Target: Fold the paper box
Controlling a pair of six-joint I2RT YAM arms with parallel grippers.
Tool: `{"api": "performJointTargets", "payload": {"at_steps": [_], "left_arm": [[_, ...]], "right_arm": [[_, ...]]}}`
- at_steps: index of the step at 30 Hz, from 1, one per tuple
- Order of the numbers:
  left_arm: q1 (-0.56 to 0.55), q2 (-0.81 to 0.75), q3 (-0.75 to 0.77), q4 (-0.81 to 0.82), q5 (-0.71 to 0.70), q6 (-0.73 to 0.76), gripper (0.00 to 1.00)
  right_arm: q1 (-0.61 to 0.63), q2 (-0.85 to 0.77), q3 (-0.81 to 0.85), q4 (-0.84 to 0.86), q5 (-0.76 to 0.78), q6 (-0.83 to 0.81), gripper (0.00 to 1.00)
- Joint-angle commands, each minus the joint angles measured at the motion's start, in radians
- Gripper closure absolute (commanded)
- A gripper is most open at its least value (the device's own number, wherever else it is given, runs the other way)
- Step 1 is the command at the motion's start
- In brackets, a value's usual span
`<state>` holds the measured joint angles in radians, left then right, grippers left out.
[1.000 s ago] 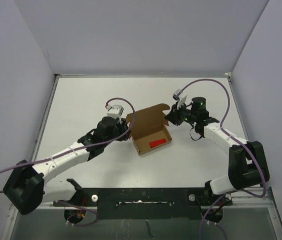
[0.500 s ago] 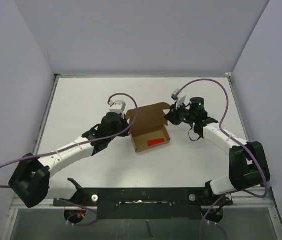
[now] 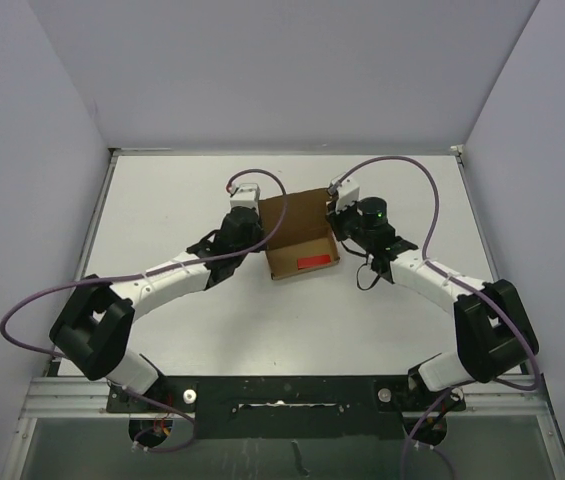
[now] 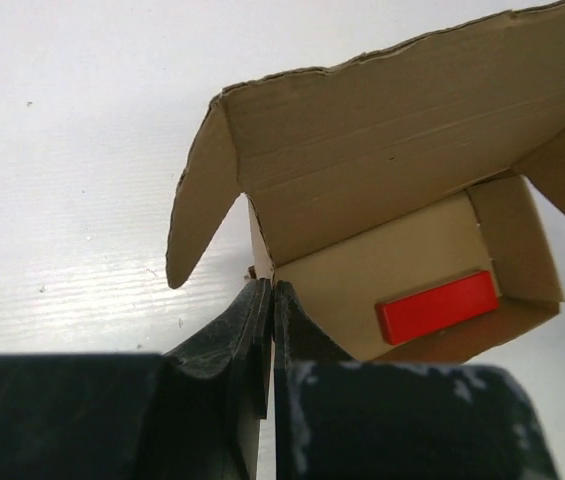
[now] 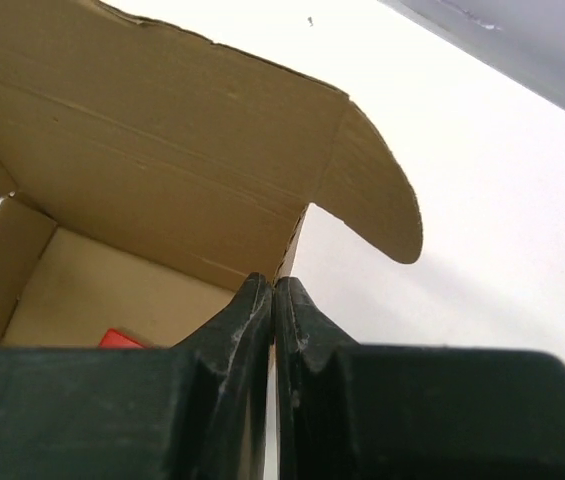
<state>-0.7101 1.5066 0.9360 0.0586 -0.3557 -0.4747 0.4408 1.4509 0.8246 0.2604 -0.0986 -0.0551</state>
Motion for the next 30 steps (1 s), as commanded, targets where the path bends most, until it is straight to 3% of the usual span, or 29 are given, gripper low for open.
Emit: {"api": "performJointTargets", "payload": {"at_steps": [1,8,16,30], "left_arm": [[0.023,0.038,0.027,0.162,0.019,0.03,1.0],[0.046,0.081,0.012,0.23,0.058,0.013,1.0],[0.031,0.08,-0.047,0.286,0.054,-0.006,1.0],[0.032,0.039,-0.063,0.138,0.104,-0.037,1.0]], "right_arm": [[0.027,0.024,0.033,0.19,0.032,-0.01,1.0],[0.02,0.092,-0.026,0.334,0.011,-0.028,1.0],[-0.023,0.1,-0.047,0.291,-0.052,0.083,0.98],[-0.012,0.104,-0.081,0.252,-0.046,0.168,0.97]]}}
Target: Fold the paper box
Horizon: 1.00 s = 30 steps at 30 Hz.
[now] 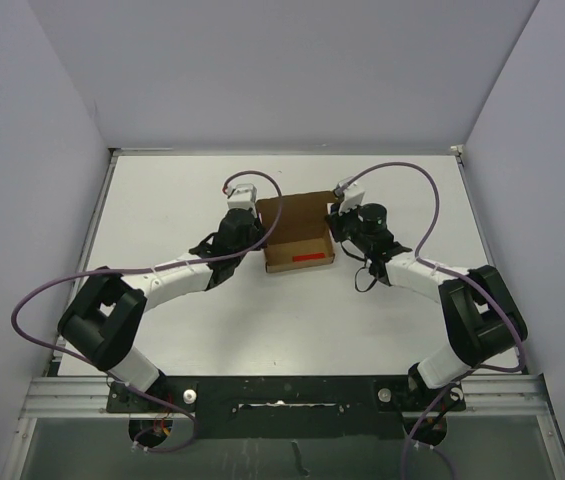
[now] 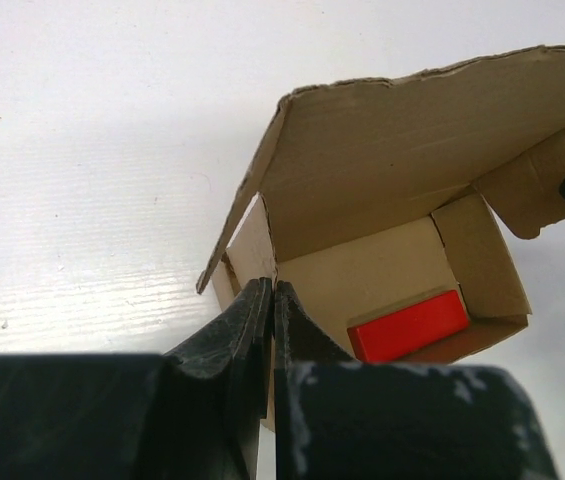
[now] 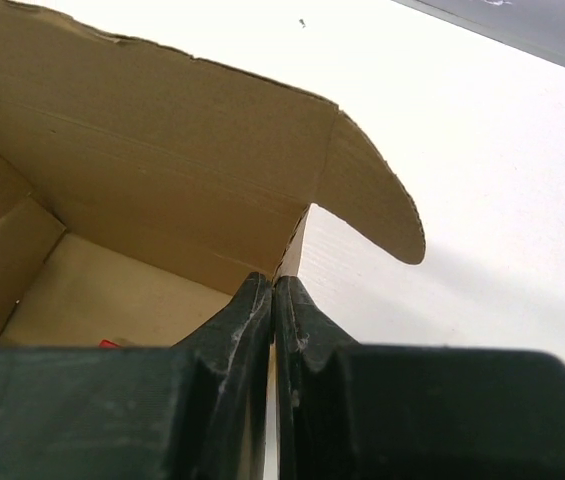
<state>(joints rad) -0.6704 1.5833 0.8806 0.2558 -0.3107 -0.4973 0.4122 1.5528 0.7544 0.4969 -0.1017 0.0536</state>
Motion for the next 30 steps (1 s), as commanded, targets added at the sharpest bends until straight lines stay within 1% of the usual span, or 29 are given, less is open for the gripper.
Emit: {"api": "performJointTargets", "payload": {"at_steps": [1,11,22,27,30], "left_arm": [[-0.01,-0.038,-0.009,-0.066,0.063,-0.012,1.0],[-0.026,-0.082,-0.06,-0.078,0.051,0.013,1.0],[-0.045,-0.122,-0.082,-0.066,0.047,0.048,1.0],[-0.066,-0.156,-0.092,-0.056,0.041,0.089,1.0],[-0.082,-0.177,-0.134,-0.034,0.035,0.122,1.0]], "right_arm": [[0.02,-0.001,-0.015,0.012,-0.041,0.066,0.97],[0.037,-0.028,-0.05,-0.014,-0.047,0.095,0.97],[0.046,-0.109,-0.089,-0.04,-0.082,0.046,0.95],[0.056,-0.143,-0.106,-0.064,-0.102,0.031,0.94],[0.06,-0.157,-0.117,-0.07,-0.109,0.029,0.94]]}}
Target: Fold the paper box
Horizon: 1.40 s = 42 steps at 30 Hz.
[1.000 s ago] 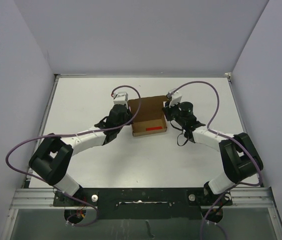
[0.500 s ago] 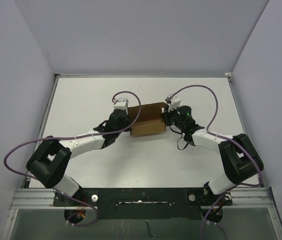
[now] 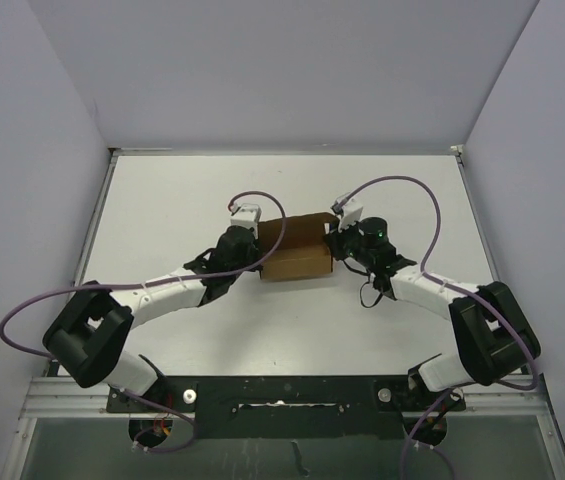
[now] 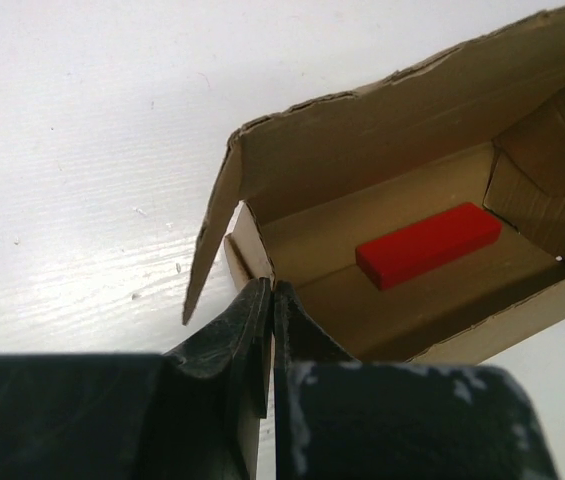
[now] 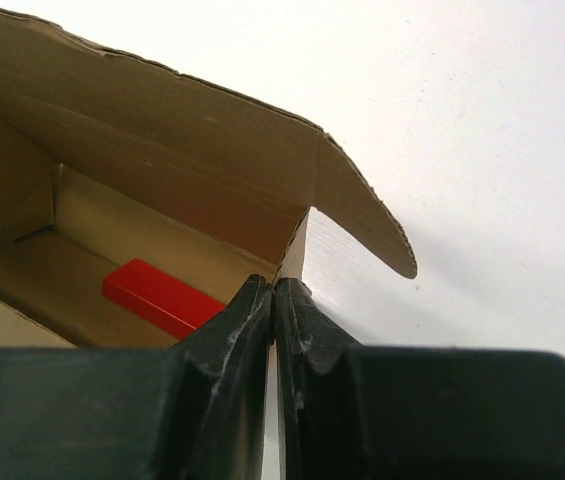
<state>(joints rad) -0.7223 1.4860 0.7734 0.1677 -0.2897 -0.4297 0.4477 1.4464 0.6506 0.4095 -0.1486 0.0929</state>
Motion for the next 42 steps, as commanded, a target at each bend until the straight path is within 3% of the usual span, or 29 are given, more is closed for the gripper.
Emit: {"api": "performJointTargets", "payload": {"at_steps": [1,12,34,42], "left_arm": [[-0.033,-0.087,-0.038,0.063,0.014,0.063,1.0],[-0.057,-0.104,-0.077,0.092,-0.017,0.08,1.0],[-0.09,-0.139,-0.12,0.143,-0.08,0.177,1.0],[-0.101,-0.157,-0.142,0.16,-0.101,0.201,1.0]], "right_arm": [[0.027,-0.052,-0.015,0.016,-0.064,-0.01,0.93],[0.031,-0.096,-0.019,-0.037,-0.088,-0.023,0.86],[-0.069,-0.206,0.024,-0.335,-0.255,-0.154,0.71],[-0.134,-0.279,0.095,-0.532,-0.465,-0.333,0.53]]}}
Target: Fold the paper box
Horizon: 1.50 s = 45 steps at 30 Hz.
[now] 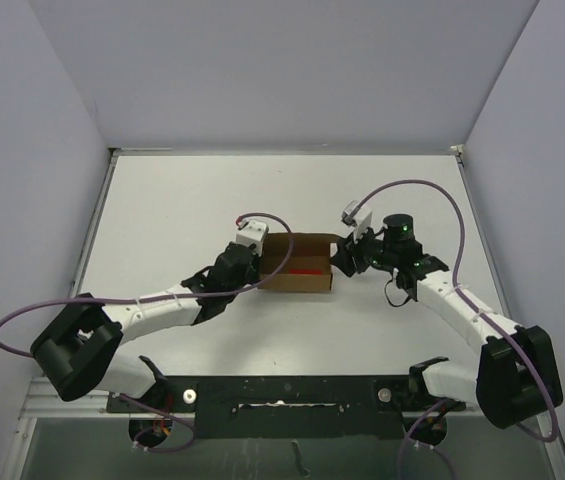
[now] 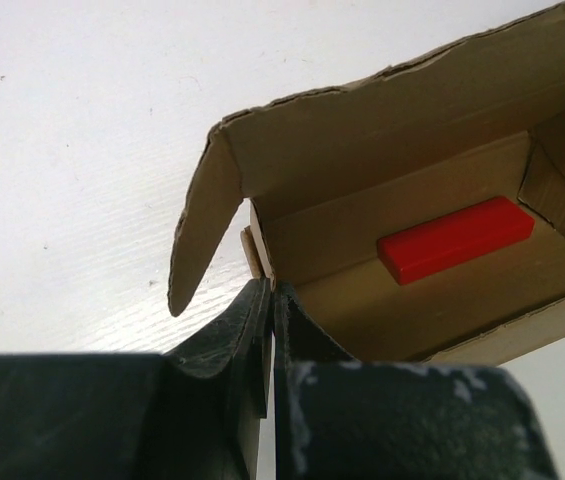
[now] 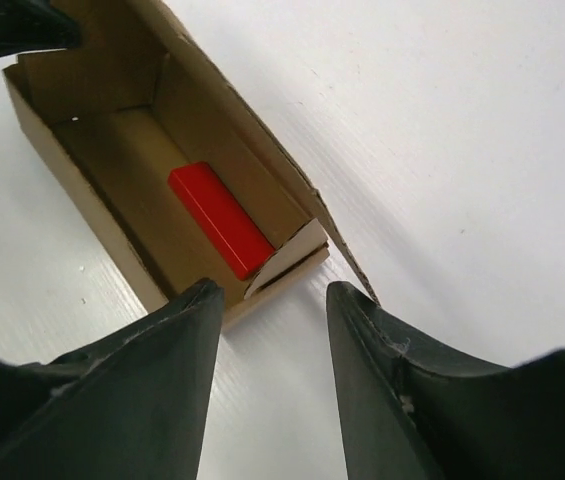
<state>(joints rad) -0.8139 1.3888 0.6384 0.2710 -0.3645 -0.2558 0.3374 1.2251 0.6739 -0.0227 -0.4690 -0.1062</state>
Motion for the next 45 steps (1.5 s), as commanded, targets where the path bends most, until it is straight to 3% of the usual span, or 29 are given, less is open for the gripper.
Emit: {"api": "performJointTargets", "payload": {"at_steps": [1,6,10,15,20,29,39,43,45], "left_arm": [[-0.011,-0.062,-0.01,0.059,-0.029,0.027,1.0],[-0.018,-0.069,-0.028,0.074,-0.031,0.027,1.0],[-0.024,-0.07,-0.039,0.088,-0.031,0.029,1.0],[-0.028,-0.065,-0.047,0.089,-0.02,0.032,1.0],[-0.034,-0.067,-0.054,0.097,-0.024,0.027,1.0],[-0.038,-0.071,-0.054,0.097,-0.025,0.029,1.0],[-0.039,-0.091,-0.058,0.091,-0.021,0.022,1.0],[-0.039,-0.121,-0.071,0.071,0.003,-0.006,0.99],[-0.039,-0.15,-0.085,0.053,0.016,-0.029,0.93]], "right_arm": [[-0.031,-0.065,0.081,-0.14,-0.168,-0.176,0.52],[-0.095,-0.13,0.157,-0.403,-0.349,-0.45,0.46],[-0.104,-0.148,0.231,-0.52,-0.421,-0.638,0.26],[-0.093,-0.1,0.338,-0.557,-0.449,-0.695,0.2],[0.002,0.002,0.41,-0.536,-0.335,-0.683,0.22],[0.05,0.126,0.481,-0.494,-0.197,-0.681,0.43],[0.085,0.1,0.399,-0.462,-0.203,-0.744,0.92],[0.085,0.052,0.356,-0.429,-0.197,-0.747,0.99],[0.085,0.034,0.336,-0.414,-0.195,-0.747,1.0]]}}
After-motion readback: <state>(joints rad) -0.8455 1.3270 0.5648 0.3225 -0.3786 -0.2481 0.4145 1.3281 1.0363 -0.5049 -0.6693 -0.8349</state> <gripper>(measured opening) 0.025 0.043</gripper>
